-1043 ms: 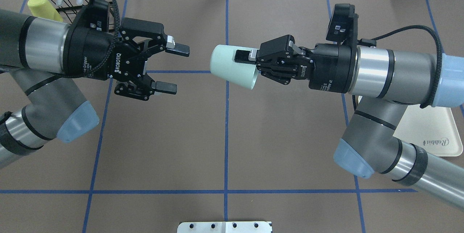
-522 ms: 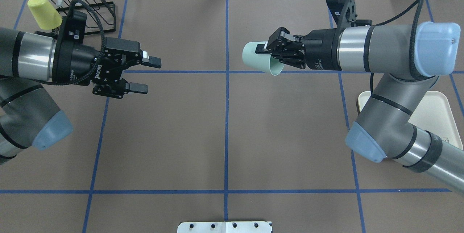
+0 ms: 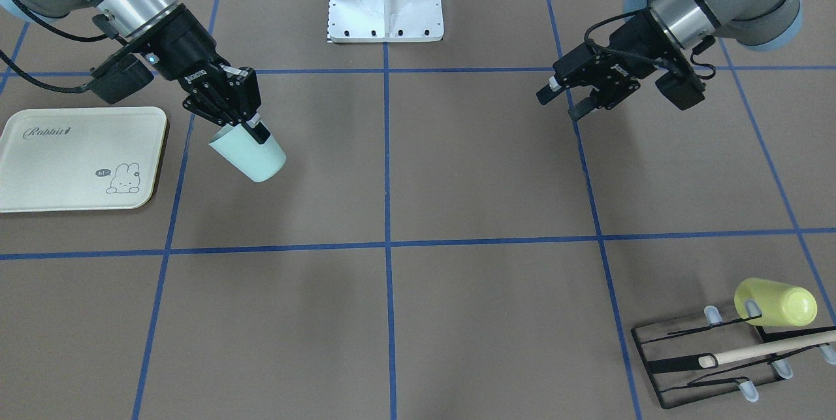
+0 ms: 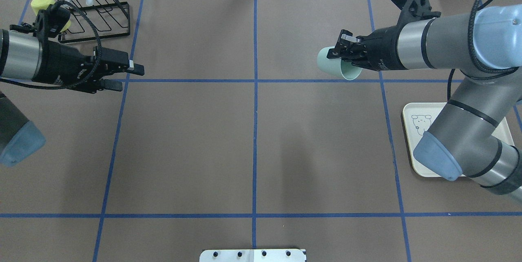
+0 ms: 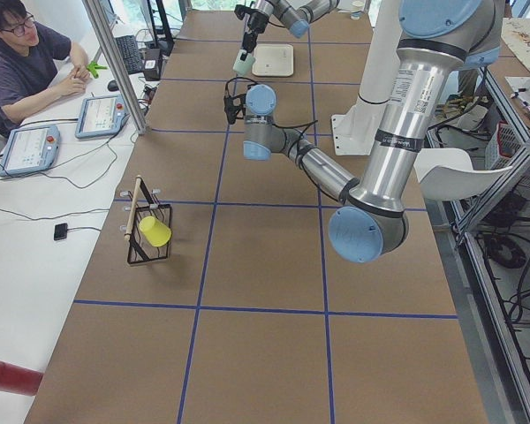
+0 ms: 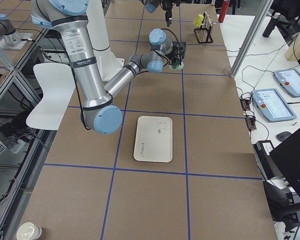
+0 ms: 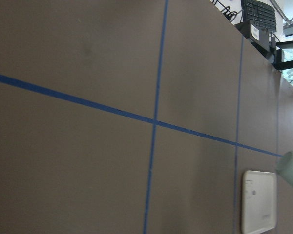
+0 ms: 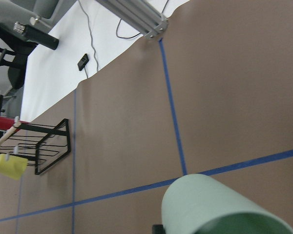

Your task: Left arm grabs green cup and hands to right arm on tray

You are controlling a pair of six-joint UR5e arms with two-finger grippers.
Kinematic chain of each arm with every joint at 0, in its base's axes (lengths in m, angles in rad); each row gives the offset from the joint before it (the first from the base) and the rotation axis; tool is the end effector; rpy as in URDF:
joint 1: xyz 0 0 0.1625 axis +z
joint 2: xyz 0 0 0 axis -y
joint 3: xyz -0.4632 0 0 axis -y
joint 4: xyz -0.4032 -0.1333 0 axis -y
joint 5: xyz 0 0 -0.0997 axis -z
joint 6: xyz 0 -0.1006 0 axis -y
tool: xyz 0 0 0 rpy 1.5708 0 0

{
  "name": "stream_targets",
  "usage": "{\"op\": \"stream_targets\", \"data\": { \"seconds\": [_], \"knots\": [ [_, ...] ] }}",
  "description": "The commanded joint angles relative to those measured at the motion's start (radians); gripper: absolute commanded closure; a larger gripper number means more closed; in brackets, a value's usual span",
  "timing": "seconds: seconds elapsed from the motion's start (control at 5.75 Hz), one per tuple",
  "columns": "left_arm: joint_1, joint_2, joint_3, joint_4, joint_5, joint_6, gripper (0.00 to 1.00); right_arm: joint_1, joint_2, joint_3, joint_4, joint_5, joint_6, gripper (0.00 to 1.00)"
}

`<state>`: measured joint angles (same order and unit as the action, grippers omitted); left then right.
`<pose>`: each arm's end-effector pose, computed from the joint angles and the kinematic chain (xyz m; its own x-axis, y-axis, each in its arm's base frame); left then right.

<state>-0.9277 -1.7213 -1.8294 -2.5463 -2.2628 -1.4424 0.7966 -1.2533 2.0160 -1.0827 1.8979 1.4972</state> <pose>0.2649 -0.4687 0.3764 0.1408 -0.0235 -0.9898 0.2239 0.9746 0.0087 -0.3179 -0.4695 0.2593 0.2534 0.1596 0.9541 -0.4464 0.8943 -0.0310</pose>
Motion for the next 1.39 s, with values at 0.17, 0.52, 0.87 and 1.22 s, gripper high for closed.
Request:
{"op": "stream_targets", "data": {
  "seconds": [0.17, 0.52, 0.87, 1.22],
  "knots": [
    [-0.129, 0.190, -0.005, 0.204, 0.000, 0.550, 0.00, -0.054, -0.116, 0.191, -0.480, -0.152, -0.312, 1.00],
    [-0.244, 0.280, 0.005, 0.389, -0.007, 1.037, 0.00, -0.054, -0.333, 0.234, -0.476, -0.151, -0.522, 1.00],
    [-0.315, 0.298, 0.008, 0.545, -0.017, 1.272, 0.00, -0.053, -0.431, 0.213, -0.479, 0.009, -0.728, 1.00],
    [-0.419, 0.290, 0.004, 0.731, -0.020, 1.432, 0.00, 0.011, -0.420, 0.063, -0.484, 0.104, -0.906, 1.00]
  ]
}}
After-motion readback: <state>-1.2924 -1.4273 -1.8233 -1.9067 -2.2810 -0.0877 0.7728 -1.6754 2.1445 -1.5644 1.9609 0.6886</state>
